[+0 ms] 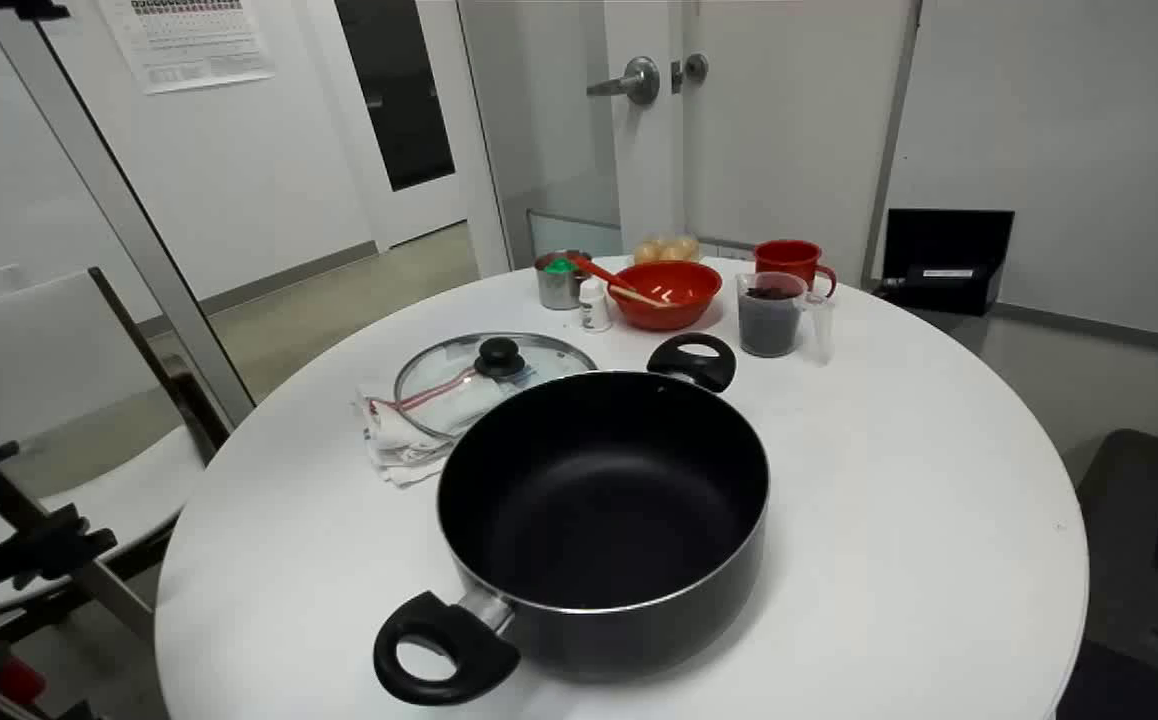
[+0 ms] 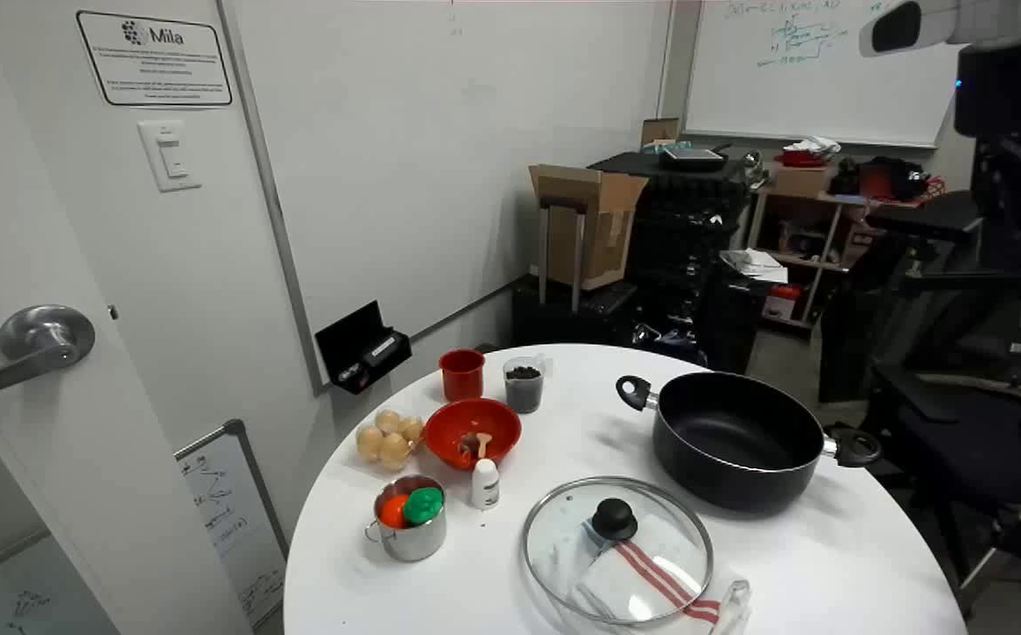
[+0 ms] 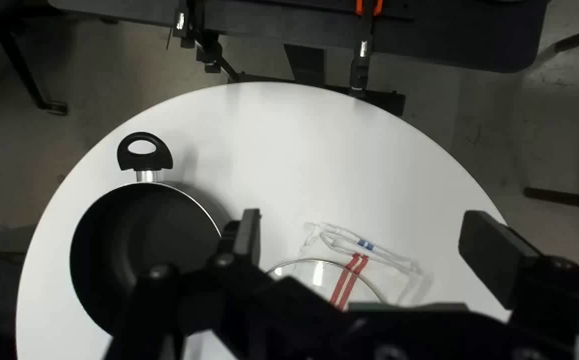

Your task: Put the transparent lid on the black pot

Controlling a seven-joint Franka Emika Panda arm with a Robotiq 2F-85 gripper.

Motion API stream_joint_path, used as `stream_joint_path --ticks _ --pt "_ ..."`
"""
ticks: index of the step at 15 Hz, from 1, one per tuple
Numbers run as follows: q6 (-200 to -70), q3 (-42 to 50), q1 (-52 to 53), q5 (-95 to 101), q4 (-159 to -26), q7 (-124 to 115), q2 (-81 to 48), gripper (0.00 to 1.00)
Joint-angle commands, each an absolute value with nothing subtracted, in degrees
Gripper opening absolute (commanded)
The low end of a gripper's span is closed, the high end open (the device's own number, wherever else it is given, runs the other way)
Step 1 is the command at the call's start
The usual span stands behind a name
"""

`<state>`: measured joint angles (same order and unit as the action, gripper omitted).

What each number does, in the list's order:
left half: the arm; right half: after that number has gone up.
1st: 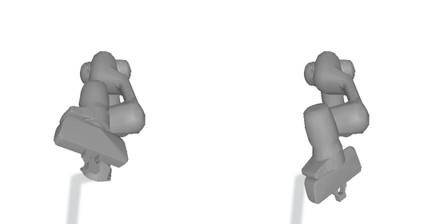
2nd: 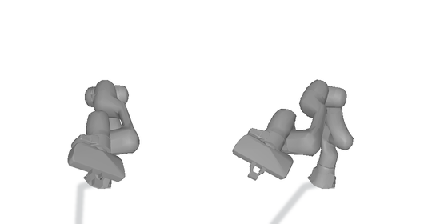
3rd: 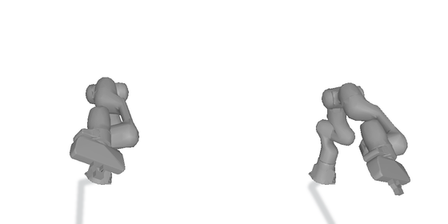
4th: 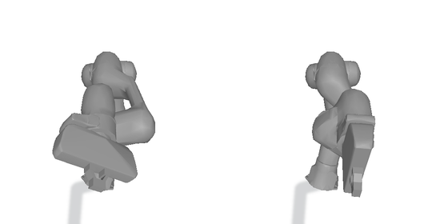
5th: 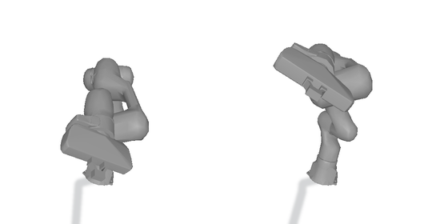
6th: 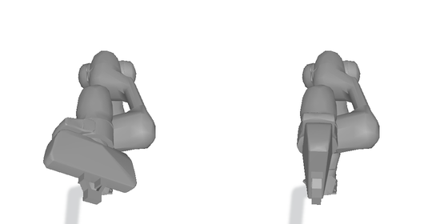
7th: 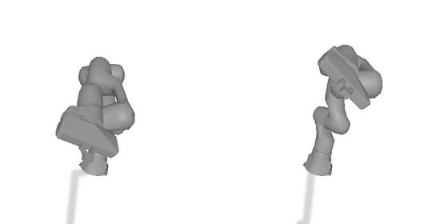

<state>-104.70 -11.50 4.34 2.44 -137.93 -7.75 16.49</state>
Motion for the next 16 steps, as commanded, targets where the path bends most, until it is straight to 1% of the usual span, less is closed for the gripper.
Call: stream_joint_path --ticks 1,9,13,16 --pt "-104.6 -10.5 5.4 2.7 -137.8 -8.0 16.4 1.00" --pt "-104.6 -10.2 5.3 2.5 -137.6 -7.4 16.0 1.00" --pt "-108.7 -8.3 4.8 1.8 -136.6 -4.3 11.7 1.00" --pt "-115.0 -7.1 4.4 2.3 -135.6 -3.0 5.8 1.00"
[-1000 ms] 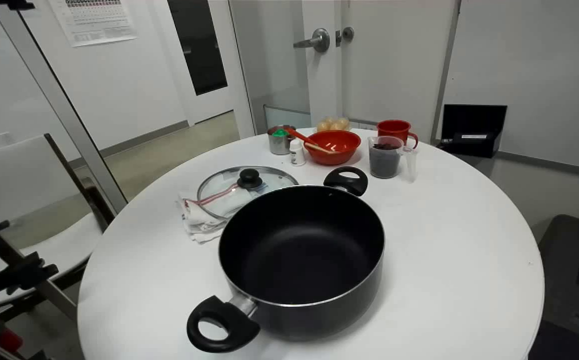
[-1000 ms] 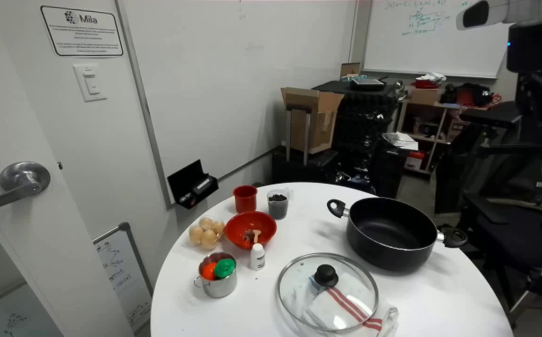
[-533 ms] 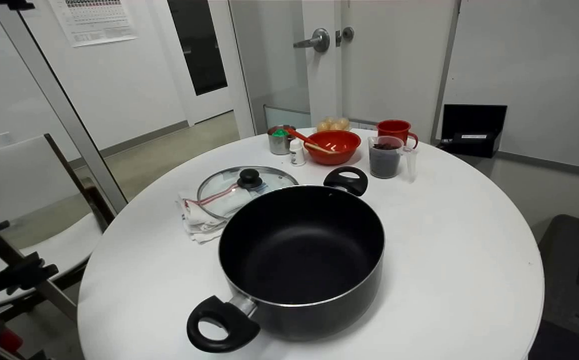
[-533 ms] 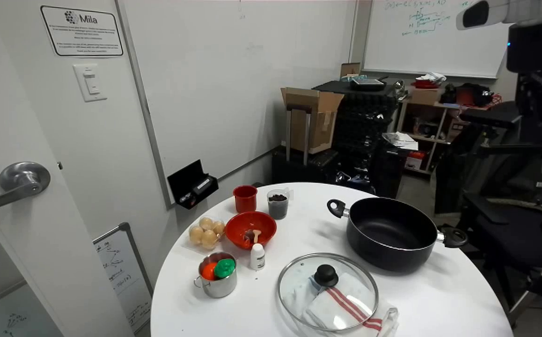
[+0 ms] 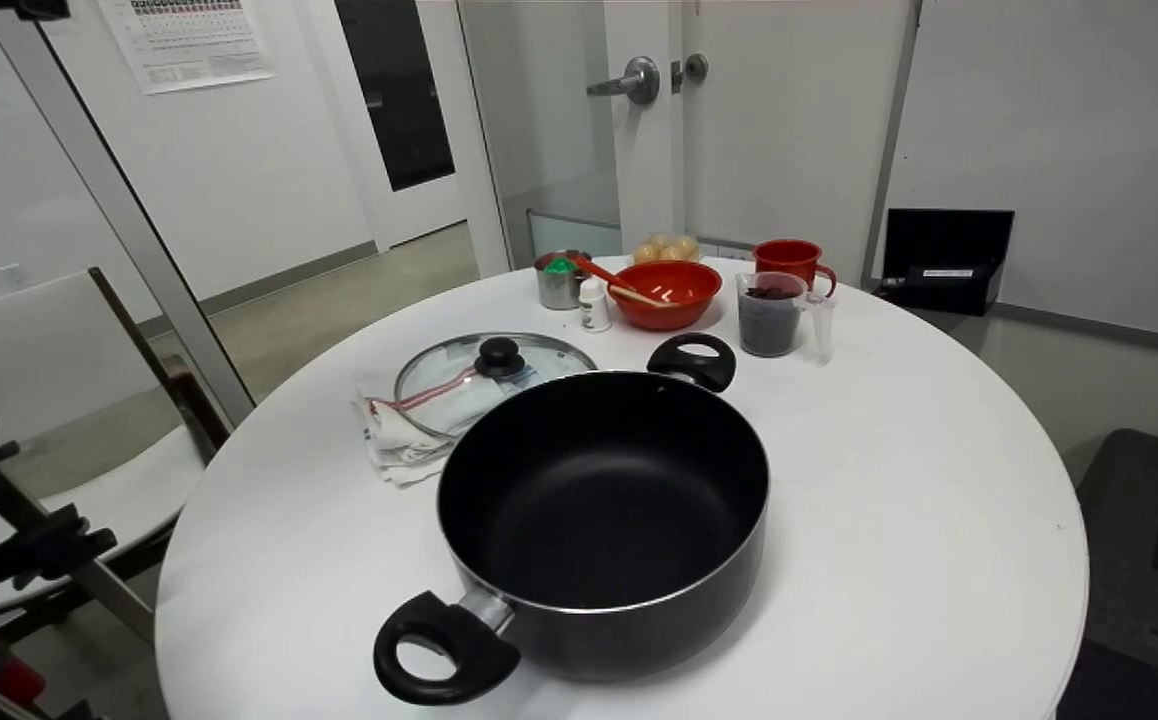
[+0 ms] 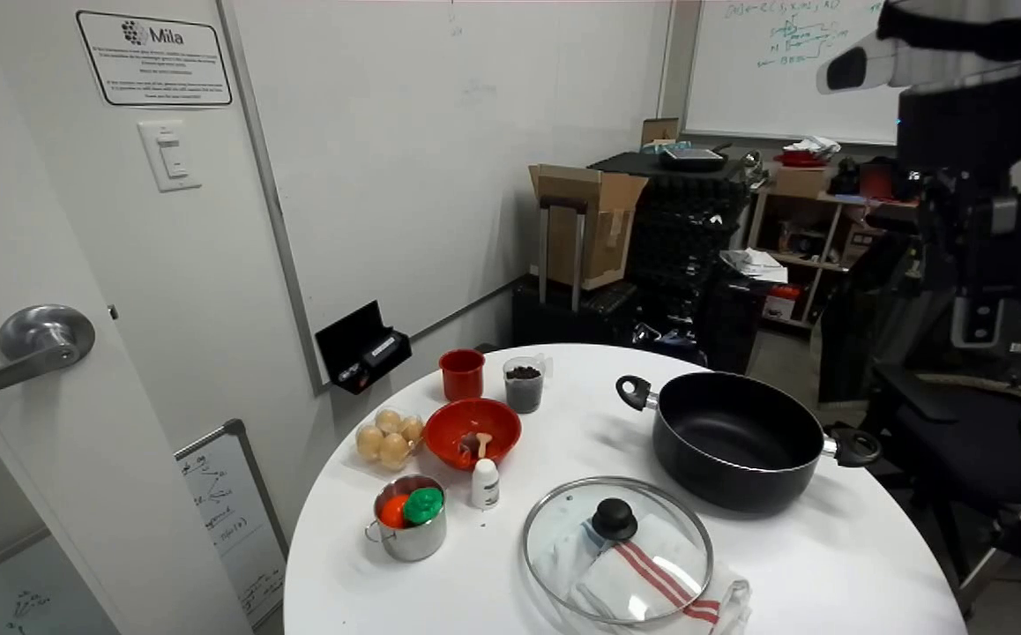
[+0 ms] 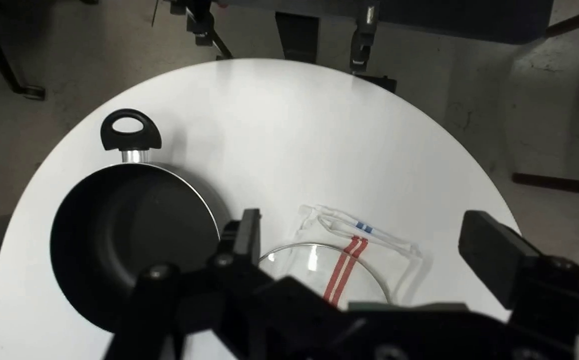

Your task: Put the transparent lid on the black pot

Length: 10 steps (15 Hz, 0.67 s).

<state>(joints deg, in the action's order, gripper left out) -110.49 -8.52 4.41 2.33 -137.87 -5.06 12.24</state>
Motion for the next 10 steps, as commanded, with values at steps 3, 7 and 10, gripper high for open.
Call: stream_joint_path --ticks 3,7,10 --pt "-120.8 -6.7 4.5 3.7 -133.7 -2.9 -1.0 1.00" --pt "-126.6 -6.1 4.6 5.6 -128.7 -0.7 -10.9 1.00" --pt "-130.2 -5.8 4.4 5.8 -123.7 3.1 -18.9 1.00"
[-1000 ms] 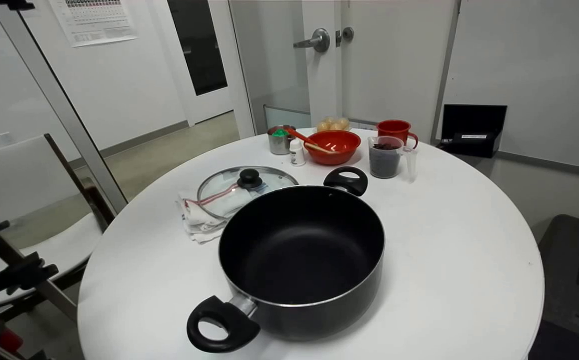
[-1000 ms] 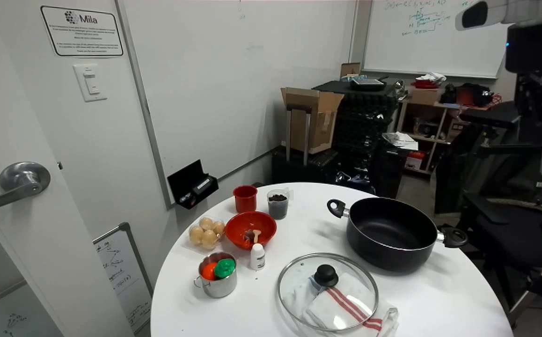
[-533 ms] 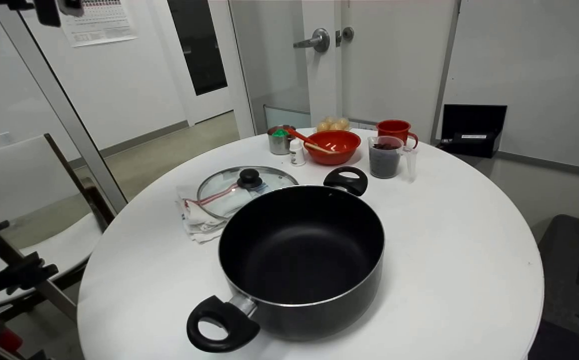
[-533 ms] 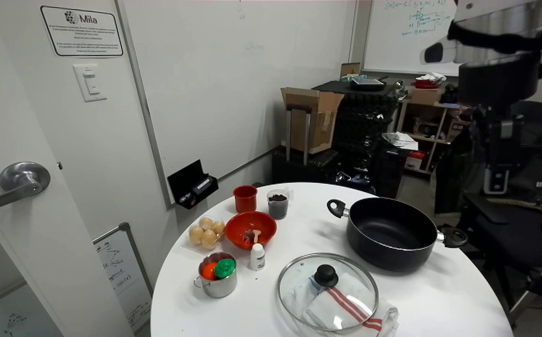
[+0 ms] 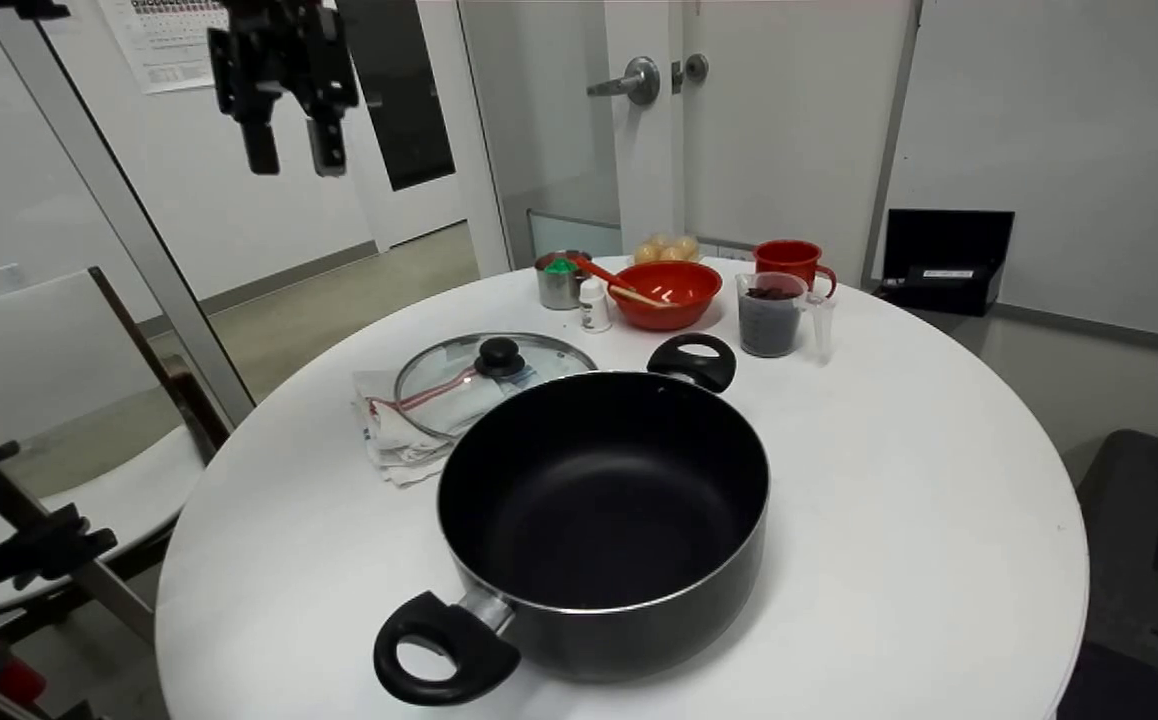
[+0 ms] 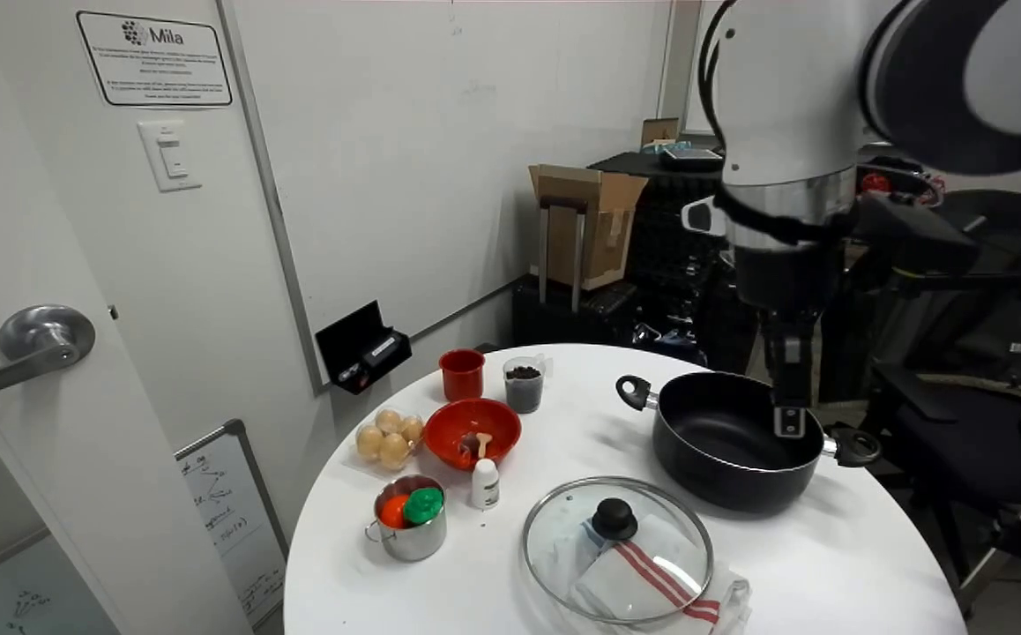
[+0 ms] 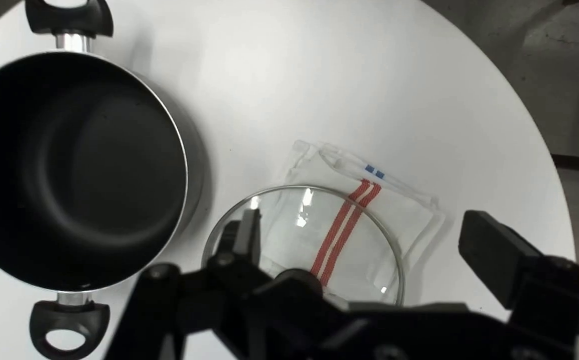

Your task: Put the transparent lid on the black pot

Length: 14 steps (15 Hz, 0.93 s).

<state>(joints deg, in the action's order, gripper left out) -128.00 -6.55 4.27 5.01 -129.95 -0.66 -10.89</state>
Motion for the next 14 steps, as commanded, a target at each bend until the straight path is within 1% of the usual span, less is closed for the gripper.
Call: stream_joint_path --ticks 1,8,14 --pt "-131.1 -5.7 4.4 5.8 -122.1 4.4 -21.1 1.00" --pt "-131.1 -6.0 3.9 5.3 -108.5 11.3 -37.4 1.00" --pt "-129.7 -6.3 3.6 5.3 -98.5 14.5 -48.0 1.00"
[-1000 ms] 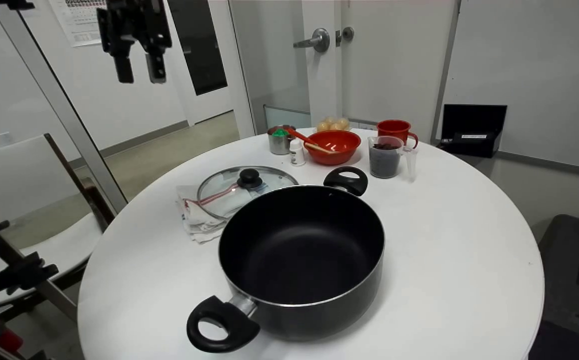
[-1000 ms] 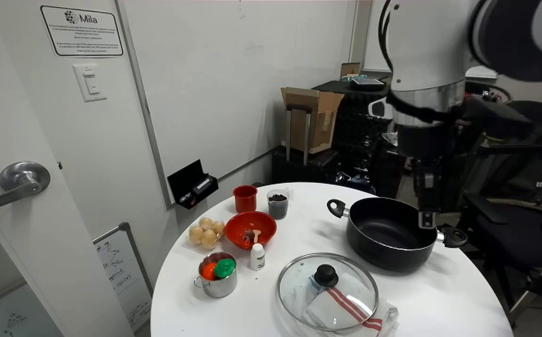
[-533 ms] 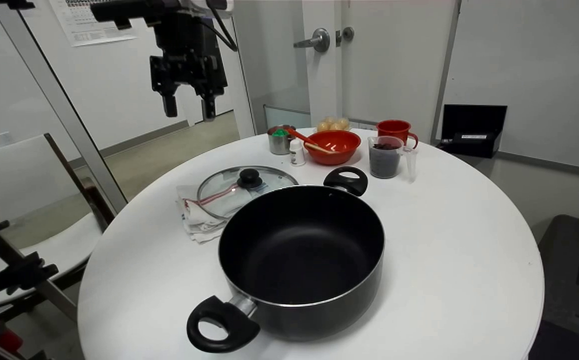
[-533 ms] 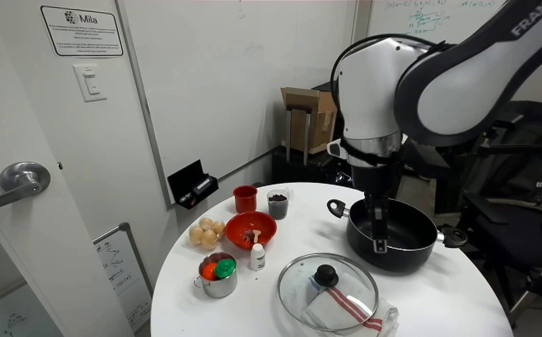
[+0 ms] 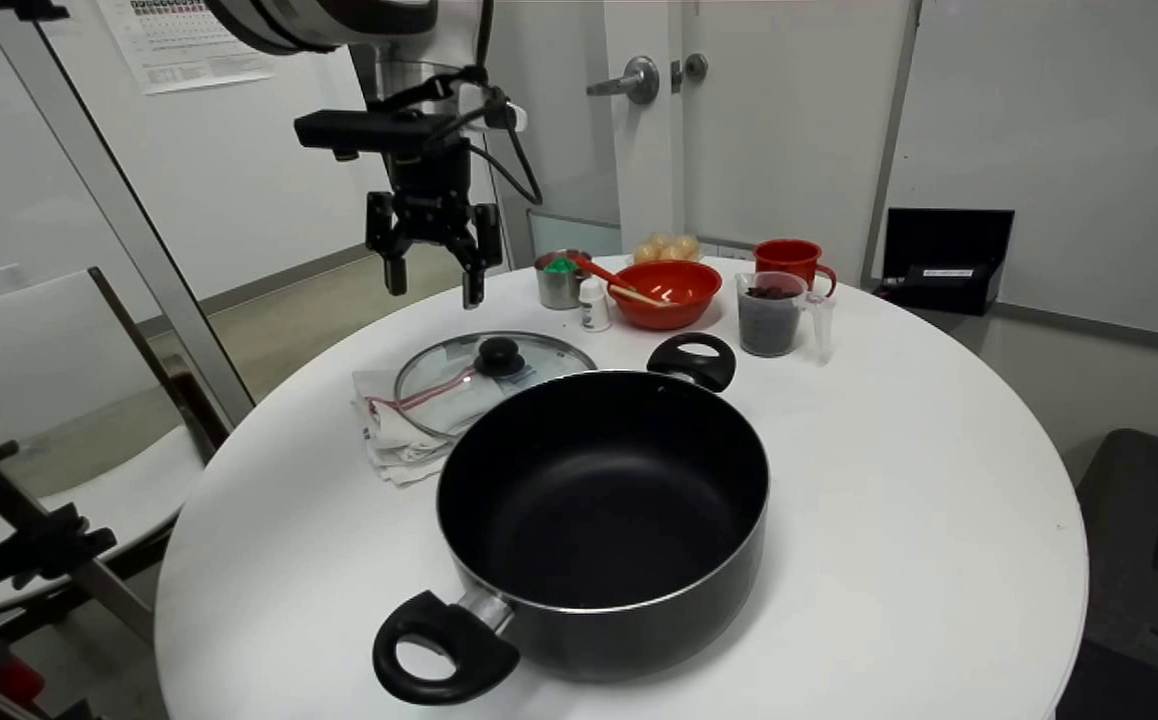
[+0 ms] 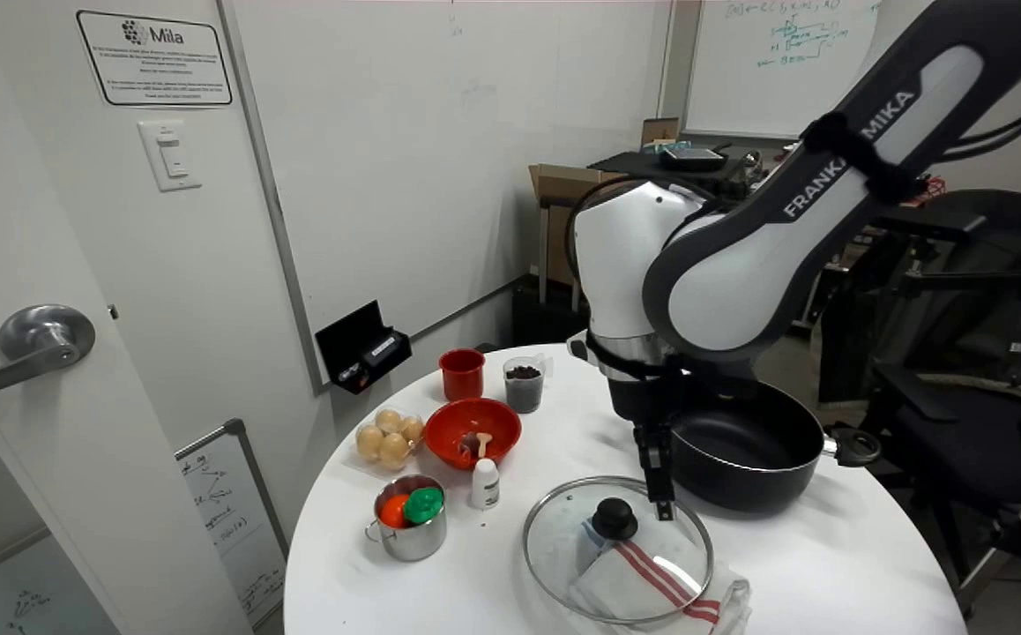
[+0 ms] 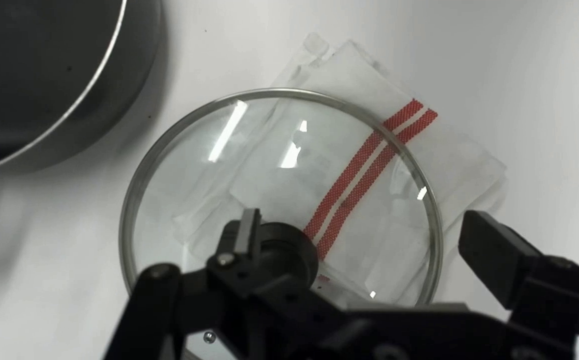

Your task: Put the transparent lid on the black pot

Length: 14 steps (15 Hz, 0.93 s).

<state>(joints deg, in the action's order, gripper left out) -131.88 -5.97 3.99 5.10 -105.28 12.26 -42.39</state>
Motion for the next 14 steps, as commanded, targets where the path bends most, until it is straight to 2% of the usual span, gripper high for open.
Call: stream_joint_path --ticks 1,14 --pt "-129.3 -6.3 3.5 5.2 -97.0 14.8 -49.3 1.00" --pt "-125.5 -5.6 3.9 5.8 -84.1 16.1 -60.6 1.00"
